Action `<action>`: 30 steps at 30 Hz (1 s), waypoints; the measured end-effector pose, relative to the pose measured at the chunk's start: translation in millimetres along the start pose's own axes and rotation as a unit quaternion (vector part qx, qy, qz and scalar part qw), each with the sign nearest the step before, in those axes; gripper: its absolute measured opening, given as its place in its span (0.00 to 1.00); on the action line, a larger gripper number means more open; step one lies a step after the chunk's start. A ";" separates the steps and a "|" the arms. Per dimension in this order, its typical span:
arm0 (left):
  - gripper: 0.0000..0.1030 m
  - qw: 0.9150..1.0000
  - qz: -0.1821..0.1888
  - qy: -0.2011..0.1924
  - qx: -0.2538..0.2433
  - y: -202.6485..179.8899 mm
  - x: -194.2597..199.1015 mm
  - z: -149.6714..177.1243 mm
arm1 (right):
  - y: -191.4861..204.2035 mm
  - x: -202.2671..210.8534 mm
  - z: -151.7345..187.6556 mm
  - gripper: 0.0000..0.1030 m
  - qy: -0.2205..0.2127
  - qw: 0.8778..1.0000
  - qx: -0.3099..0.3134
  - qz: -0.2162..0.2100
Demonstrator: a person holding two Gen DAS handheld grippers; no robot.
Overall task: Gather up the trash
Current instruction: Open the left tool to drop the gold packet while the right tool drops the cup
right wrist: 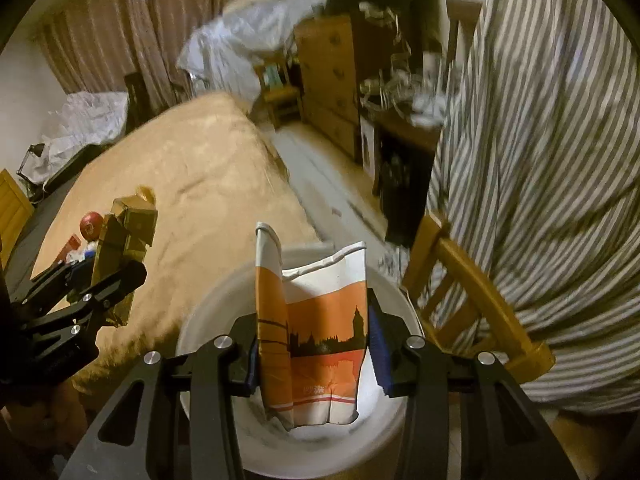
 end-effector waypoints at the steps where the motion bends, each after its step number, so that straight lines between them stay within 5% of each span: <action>1: 0.47 1.000 0.004 0.009 -0.003 -3.7 -5.0 1.2 | -1.6 -4.4 1.8 0.42 0.012 1.000 0.002 0.002; 12: 0.47 0.997 0.010 0.065 -0.035 -21.9 -44.5 13.0 | 3.2 -27.1 13.1 0.43 0.052 0.999 0.007 0.001; 26: 0.49 0.997 0.008 0.066 -0.039 -28.2 -45.1 11.5 | 3.1 -28.4 15.0 0.43 0.048 0.999 -0.002 -0.008; 30: 0.72 0.998 -0.003 0.059 -0.038 -24.9 -42.1 10.6 | 0.9 -25.4 13.9 0.50 0.041 0.999 -0.008 -0.007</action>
Point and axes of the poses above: each gripper's, at about its wrist camera, not at the fingertips, and x roughly against the way its jaws point, y to its left, z to its underside, the point moved 6 cm from there along -x, roughly the way its jaws point, and after that the axes turned 7 degrees about -z, right-handed, at the moved point
